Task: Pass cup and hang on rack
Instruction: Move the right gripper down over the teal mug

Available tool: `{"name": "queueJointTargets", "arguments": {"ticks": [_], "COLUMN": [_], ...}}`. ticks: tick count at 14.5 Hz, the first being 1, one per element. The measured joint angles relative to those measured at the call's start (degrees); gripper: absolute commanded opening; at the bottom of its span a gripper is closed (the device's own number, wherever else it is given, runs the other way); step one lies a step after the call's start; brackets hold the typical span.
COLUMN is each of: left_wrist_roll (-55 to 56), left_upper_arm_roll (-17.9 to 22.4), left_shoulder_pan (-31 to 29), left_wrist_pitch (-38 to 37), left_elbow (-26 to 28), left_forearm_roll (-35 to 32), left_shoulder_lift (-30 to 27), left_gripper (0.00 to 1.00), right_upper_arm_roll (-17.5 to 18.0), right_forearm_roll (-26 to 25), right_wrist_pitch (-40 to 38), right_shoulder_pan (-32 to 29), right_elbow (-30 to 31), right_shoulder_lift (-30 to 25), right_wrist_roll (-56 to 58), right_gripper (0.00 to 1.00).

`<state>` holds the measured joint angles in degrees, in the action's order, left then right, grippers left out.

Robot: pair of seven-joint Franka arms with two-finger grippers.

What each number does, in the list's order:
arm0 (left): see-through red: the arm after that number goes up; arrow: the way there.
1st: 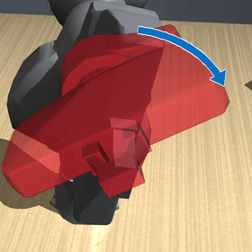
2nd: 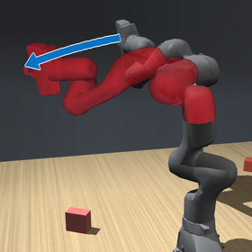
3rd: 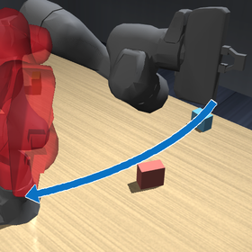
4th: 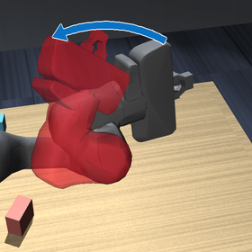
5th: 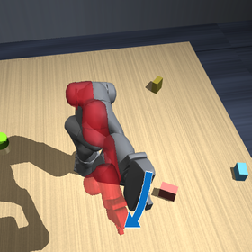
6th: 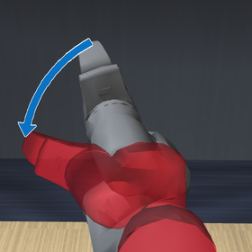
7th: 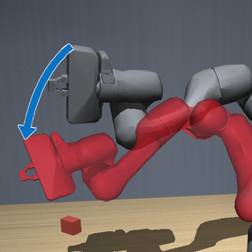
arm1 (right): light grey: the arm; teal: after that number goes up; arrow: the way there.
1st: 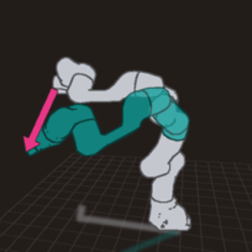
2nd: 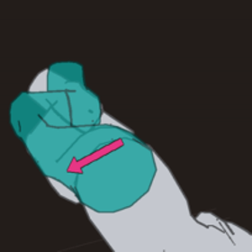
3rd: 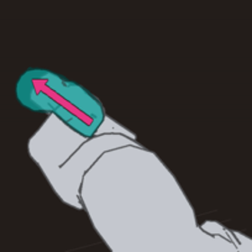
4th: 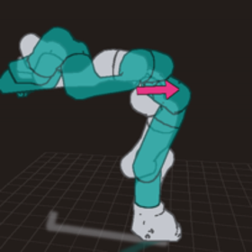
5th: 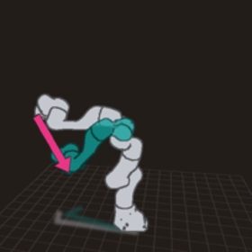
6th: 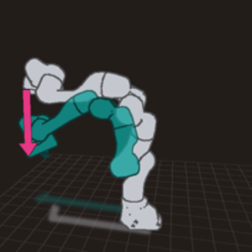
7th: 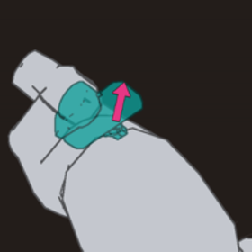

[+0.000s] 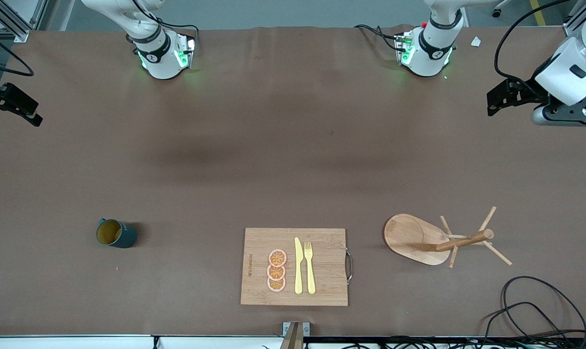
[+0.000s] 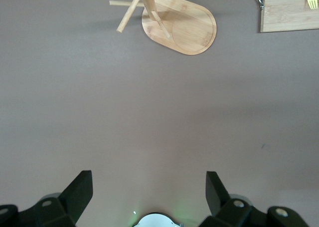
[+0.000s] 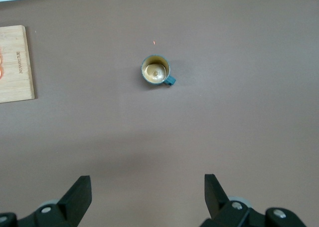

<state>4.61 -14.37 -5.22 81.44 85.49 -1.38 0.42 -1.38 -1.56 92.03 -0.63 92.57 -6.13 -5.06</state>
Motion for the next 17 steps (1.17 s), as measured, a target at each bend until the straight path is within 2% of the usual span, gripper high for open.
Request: {"name": "queueJointTargets", "arguments": {"ticks": [11, 14, 17], "left_wrist_roll": [-0.23, -0.17, -0.12], "left_upper_arm_roll": [0.05, 0.05, 0.05], "left_shoulder_pan": [-0.08, -0.08, -0.08], "left_wrist_pitch": [-0.19, -0.21, -0.21], "left_elbow": [0.00, 0.00, -0.01], "left_forearm_roll": [-0.03, -0.03, -0.03], "left_shoulder_lift": [0.25, 0.54, 0.79], "left_gripper": [1.00, 1.00, 1.00], "right_upper_arm_roll": [0.16, 0.62, 0.95], "right_forearm_roll": [0.01, 0.04, 0.43], "right_wrist_pitch": [-0.28, 2.98, 7.00], "right_shoulder_pan": [0.00, 0.68, 1.51], "right_elbow": [0.11, 0.28, 0.66], "right_shoulder_lift": [1.16, 4.65, 11.08], "right_wrist_roll": [0.05, 0.09, 0.09], "right_gripper": [1.00, 1.00, 1.00]}}
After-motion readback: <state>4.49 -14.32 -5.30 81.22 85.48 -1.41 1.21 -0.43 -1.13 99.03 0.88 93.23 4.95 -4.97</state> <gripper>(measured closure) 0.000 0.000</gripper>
